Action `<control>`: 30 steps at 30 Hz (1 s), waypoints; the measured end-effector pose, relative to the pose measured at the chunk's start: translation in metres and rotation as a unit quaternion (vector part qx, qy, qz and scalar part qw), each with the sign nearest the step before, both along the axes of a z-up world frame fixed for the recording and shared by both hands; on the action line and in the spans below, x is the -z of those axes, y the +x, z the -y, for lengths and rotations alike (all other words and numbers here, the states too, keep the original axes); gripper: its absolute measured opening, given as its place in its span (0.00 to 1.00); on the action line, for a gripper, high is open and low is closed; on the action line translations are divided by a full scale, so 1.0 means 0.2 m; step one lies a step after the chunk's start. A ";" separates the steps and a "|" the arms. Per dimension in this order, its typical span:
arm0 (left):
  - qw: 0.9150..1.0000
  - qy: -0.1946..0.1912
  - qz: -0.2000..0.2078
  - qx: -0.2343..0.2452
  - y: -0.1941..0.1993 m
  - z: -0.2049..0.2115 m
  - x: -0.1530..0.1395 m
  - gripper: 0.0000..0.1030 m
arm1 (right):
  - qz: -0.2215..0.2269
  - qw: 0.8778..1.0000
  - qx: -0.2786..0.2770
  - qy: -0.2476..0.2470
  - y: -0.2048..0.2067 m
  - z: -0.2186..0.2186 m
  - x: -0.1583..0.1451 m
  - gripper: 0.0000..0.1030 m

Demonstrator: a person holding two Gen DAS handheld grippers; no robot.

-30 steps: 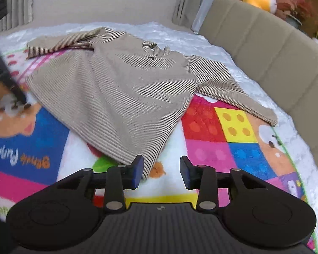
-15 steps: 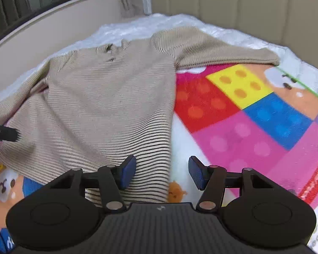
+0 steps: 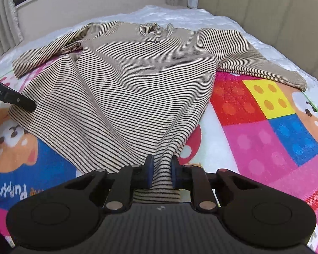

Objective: Fold clothes

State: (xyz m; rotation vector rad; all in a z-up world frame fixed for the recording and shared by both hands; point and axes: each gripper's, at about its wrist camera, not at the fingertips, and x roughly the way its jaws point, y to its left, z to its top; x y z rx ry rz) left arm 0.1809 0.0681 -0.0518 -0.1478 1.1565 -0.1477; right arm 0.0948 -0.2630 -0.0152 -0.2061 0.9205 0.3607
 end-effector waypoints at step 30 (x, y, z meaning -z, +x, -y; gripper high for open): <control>0.958 -0.135 0.226 -0.113 0.37 -0.16 -0.10 0.97 | 0.124 0.889 0.431 0.091 1.38 0.86 0.13 0.39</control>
